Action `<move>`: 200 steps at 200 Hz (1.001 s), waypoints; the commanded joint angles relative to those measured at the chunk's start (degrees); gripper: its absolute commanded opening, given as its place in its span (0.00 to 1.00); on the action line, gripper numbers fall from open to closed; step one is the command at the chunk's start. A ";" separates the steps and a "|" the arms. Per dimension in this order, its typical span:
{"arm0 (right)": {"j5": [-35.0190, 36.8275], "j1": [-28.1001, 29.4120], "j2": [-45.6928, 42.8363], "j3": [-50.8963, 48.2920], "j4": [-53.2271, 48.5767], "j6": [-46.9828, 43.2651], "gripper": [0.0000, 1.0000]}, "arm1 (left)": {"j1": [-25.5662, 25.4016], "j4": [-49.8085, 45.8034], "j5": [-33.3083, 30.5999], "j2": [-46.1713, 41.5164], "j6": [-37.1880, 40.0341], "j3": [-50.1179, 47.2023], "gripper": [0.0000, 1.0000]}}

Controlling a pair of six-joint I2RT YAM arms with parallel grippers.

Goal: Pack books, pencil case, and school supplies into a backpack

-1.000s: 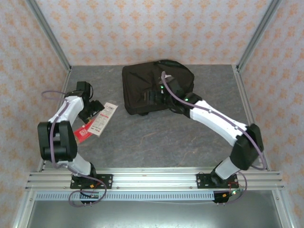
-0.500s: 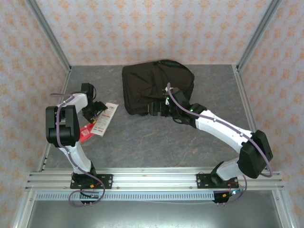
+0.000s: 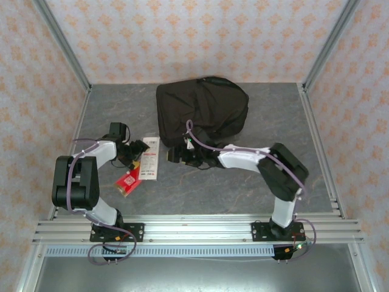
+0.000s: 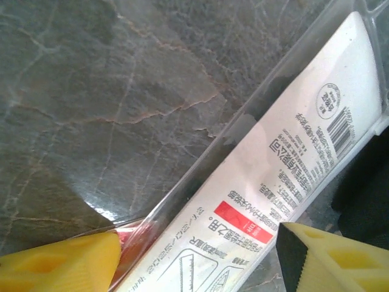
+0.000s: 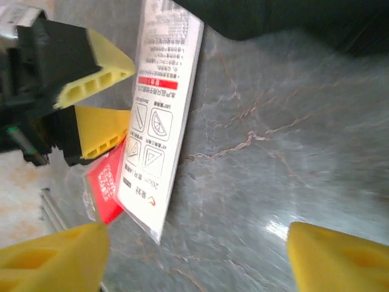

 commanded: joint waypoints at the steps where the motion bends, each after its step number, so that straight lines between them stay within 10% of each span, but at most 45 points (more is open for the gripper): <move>1: -5.27 1.47 3.64 1.91 11.43 10.39 0.65 | -0.72 -0.62 3.27 3.79 -2.37 -5.48 0.69; 200: -5.13 6.19 17.29 11.64 19.17 21.30 0.35 | -0.81 2.28 4.97 4.25 -2.14 -7.27 0.59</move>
